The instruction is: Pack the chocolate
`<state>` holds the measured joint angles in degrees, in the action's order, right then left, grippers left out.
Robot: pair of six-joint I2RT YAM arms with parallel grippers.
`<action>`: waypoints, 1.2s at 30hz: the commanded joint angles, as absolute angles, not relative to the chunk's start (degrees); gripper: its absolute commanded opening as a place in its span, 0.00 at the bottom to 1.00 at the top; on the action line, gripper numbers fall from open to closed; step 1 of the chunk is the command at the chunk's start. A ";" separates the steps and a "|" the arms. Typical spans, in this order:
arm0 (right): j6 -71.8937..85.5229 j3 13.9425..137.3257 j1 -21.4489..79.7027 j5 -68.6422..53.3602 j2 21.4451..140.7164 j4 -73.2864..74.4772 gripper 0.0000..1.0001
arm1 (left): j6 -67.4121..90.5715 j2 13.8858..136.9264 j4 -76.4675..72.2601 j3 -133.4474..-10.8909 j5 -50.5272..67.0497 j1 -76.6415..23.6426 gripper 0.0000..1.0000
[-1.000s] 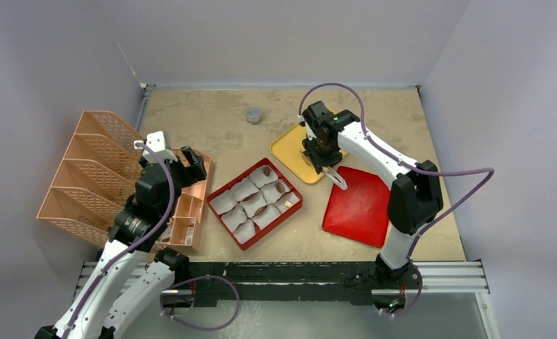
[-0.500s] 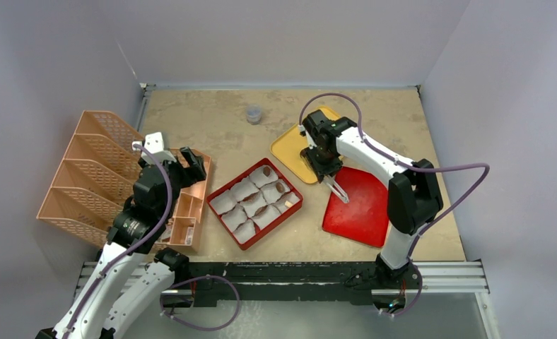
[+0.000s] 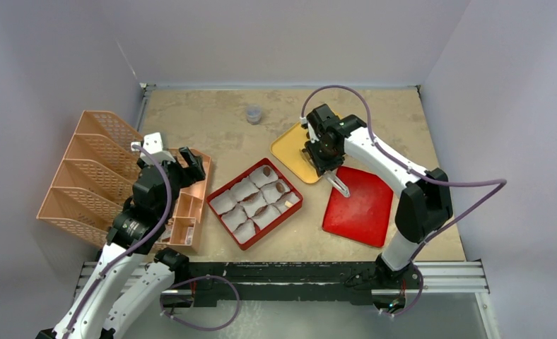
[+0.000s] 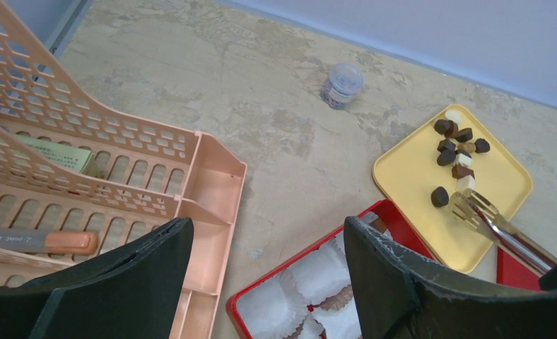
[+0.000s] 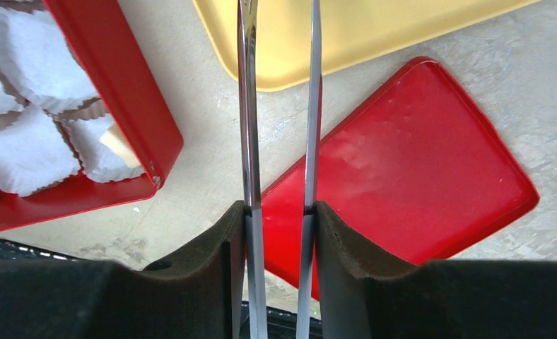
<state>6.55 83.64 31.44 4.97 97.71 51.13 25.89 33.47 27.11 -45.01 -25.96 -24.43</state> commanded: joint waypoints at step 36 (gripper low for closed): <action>13.42 95.12 56.57 1.37 102.00 45.01 0.28 | 25.60 30.46 25.84 -45.49 -31.30 -24.17 0.77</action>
<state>12.56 91.26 55.24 -0.89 102.32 45.78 25.91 30.68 27.49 -45.01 -30.33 -24.43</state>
